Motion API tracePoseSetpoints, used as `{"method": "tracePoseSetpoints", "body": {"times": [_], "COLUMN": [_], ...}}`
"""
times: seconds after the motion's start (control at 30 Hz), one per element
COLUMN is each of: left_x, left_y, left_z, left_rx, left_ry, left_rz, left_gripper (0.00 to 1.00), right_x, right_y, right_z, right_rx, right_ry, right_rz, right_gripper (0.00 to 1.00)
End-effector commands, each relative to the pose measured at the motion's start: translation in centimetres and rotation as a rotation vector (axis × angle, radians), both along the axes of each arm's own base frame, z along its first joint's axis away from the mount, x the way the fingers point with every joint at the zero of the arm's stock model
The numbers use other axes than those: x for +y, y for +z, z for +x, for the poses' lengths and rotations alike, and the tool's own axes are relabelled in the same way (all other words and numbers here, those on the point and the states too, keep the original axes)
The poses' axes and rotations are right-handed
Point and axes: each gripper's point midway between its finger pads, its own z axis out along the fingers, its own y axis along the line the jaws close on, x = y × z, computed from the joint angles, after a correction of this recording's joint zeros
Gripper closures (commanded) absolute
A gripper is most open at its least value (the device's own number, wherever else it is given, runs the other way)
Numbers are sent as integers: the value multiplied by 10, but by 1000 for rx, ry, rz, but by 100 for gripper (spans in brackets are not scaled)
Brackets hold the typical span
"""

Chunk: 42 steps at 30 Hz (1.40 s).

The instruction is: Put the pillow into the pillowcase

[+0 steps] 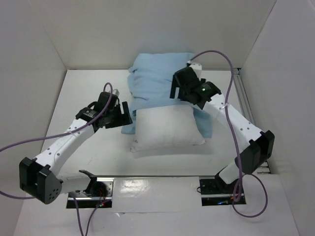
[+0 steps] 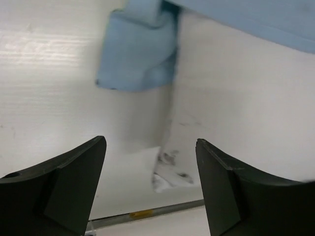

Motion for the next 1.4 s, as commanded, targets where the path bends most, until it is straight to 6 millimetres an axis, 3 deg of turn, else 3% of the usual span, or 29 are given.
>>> {"method": "tracePoseSetpoints", "body": {"times": [0.0,0.07,0.1,0.13,0.2,0.23,0.27,0.33,0.37,0.43,0.47,0.5,0.53,0.57,0.77,0.87,1.0,1.07,1.37], "left_x": [24,38,42,47,48,51,55,59,57,54,50,44,41,34,11,-2,-8,-1,7], "left_y": [-40,-52,-55,-58,-61,-63,-71,-77,-90,-98,-101,-107,-107,-112,-100,-89,-76,-82,-72], "left_z": [-5,-1,1,8,11,12,18,26,25,29,29,29,32,29,41,49,59,63,87], "left_rx": [138,167,174,172,170,165,168,156,188,209,221,245,238,250,171,87,39,53,-14], "left_ry": [130,195,234,255,249,247,262,249,243,223,208,190,181,149,43,-19,-51,-20,48], "left_rz": [-4,-25,-41,-55,-52,-46,-46,-49,-48,-86,-103,-125,-137,-124,-74,-93,-91,-50,-6], "left_gripper": [14,14,14,14,14,12,11,9,8,8,8,8,8,8,2,0,0,0,0], "right_x": [68,98,130,141,157,161,163,169,177,167,167,162,160,161,166,156,157,158,142], "right_y": [42,31,26,7,-7,-32,-39,-73,-80,-102,-109,-113,-112,-94,-12,6,20,32,47], "right_z": [-43,-63,-89,-92,-110,-110,-109,-107,-100,-91,-85,-84,-79,-80,-87,-88,-92,-91,-84], "right_rx": [-57,-21,-13,8,47,86,102,158,147,187,187,203,198,169,42,43,46,27,21], "right_ry": [225,270,336,333,321,307,288,266,263,252,251,259,282,306,504,526,586,587,601], "right_rz": [21,-47,-52,-120,-158,-217,-219,-225,-192,-198,-204,-219,-240,-213,-71,-68,-25,-11,-9], "right_gripper": [0,0,0,0,0,0,0,0,0,0,11,31,60,100,100,100,100,100,100]}}
